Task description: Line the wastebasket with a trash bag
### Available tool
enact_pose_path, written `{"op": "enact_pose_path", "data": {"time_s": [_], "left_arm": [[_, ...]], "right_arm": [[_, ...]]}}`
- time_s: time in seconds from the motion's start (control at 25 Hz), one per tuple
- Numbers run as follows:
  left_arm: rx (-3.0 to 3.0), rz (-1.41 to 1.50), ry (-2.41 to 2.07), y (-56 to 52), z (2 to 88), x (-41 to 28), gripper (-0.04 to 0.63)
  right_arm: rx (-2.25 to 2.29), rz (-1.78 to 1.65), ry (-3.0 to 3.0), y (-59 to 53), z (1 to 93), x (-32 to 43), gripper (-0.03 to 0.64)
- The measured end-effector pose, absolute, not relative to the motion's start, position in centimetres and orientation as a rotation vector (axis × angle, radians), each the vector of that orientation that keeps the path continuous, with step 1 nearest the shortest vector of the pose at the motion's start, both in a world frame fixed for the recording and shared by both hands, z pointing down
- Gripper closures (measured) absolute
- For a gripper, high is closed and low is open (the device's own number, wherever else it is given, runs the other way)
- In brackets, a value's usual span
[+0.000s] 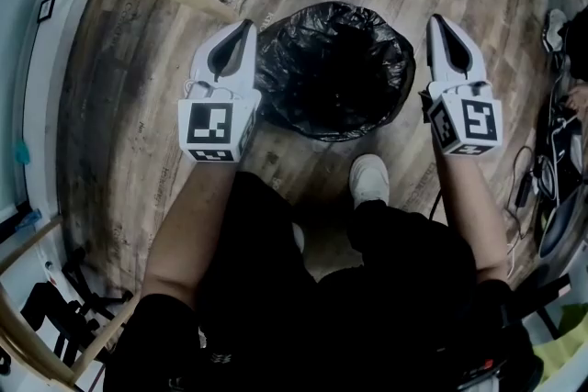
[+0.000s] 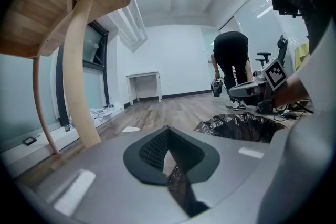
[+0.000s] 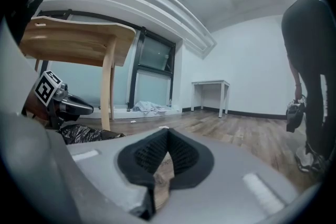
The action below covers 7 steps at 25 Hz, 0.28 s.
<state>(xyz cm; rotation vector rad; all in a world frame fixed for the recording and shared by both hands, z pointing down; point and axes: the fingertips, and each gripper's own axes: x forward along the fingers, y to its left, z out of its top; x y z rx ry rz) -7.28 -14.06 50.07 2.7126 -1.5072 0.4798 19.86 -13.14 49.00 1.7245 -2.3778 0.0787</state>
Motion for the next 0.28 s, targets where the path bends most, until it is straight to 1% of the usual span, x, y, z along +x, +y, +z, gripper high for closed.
{"op": "enact_pose_path", "data": {"time_s": [0.28], "left_arm": [[2.694,0.476,-1.512,-14.73,50.62,-7.69,0.591]], "right_arm": [[1.722,0.105,-2.380,-13.20,49.81,19.57,0.615]]}}
